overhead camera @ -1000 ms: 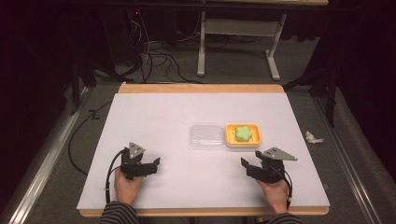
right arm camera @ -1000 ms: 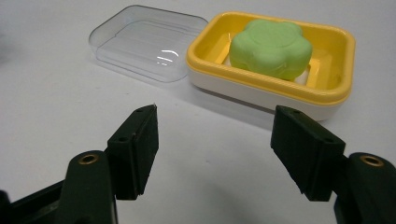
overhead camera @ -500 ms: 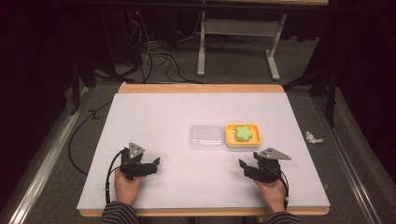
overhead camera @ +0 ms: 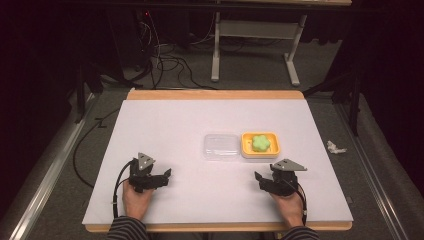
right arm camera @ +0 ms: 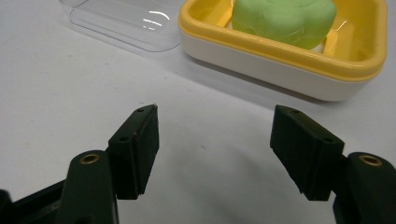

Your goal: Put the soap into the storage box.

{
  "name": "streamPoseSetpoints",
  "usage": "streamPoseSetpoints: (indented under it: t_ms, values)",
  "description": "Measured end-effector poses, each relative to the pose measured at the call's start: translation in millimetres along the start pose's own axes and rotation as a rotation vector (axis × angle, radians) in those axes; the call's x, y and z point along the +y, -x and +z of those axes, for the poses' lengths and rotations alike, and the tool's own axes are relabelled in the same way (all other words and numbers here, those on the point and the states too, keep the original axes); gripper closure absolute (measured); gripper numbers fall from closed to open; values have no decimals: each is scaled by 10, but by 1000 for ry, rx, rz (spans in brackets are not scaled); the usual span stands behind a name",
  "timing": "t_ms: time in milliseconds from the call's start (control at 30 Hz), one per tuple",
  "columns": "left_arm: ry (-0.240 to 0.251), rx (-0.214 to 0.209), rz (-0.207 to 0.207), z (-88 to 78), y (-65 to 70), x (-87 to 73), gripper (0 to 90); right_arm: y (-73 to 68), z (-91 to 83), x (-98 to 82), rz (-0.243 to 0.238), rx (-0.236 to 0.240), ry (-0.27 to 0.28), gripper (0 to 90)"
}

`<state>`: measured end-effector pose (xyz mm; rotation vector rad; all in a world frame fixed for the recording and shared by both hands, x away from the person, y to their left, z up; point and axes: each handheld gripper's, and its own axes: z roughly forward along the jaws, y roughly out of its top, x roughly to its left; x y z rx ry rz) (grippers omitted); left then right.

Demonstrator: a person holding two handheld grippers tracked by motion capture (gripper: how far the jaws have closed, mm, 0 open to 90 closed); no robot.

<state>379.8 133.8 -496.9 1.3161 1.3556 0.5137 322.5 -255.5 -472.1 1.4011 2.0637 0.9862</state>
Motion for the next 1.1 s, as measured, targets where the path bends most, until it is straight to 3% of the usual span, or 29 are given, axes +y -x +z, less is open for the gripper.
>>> streamPoseSetpoints:
  t_ms: [767,1100]
  values:
    - [-3,1,7,-1,2,-3,123,-57,42,-65,-34,-2,19,329]
    - [-6,6,13,2,5,-7,124,-44,41,-66,-18,9,15,326]
